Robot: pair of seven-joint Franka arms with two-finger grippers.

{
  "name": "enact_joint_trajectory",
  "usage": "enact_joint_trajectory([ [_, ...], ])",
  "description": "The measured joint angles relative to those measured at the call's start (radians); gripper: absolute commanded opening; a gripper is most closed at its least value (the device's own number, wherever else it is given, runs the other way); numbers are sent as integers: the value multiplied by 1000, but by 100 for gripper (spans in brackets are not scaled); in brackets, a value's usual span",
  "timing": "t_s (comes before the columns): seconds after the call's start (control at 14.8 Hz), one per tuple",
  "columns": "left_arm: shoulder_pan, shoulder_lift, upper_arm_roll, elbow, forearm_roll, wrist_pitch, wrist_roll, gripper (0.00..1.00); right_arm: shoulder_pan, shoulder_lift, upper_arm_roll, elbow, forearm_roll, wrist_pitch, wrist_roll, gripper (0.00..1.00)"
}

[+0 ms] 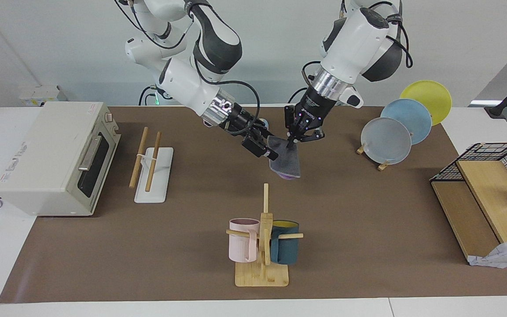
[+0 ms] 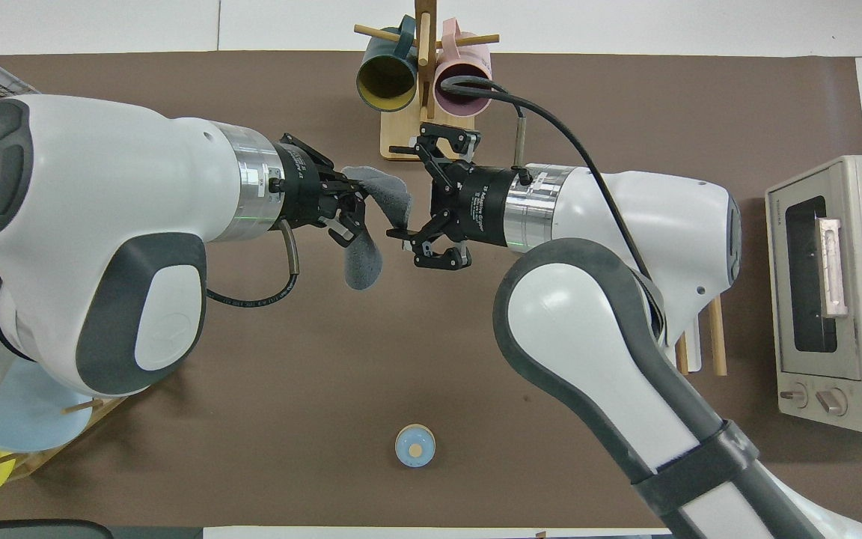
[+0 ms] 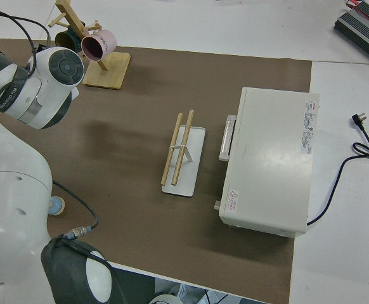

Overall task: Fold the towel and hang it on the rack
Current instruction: 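Grasp the hanging towel with the right gripper beside the left gripper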

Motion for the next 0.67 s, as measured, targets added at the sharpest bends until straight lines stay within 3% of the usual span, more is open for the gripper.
enact_joint_trajectory([
  [0.13, 0, 0, 0, 0, 0, 0, -6, 0, 11, 8, 1, 0, 0, 25, 0, 92],
  [0.27, 0, 0, 1, 0, 0, 0, -10, 0, 32, 15, 2, 0, 0, 54, 0, 66],
  [0.34, 0, 0, 1, 0, 0, 1, -12, 0, 39, 17, 3, -1, 0, 64, -1, 47],
  [0.47, 0, 0, 2, 0, 0, 1, -14, 0, 42, 18, 3, -1, 0, 67, -11, 0],
  [0.67, 0, 0, 3, -1, 0, 1, -18, 0, 40, 18, 1, -1, 0, 66, -16, 0],
])
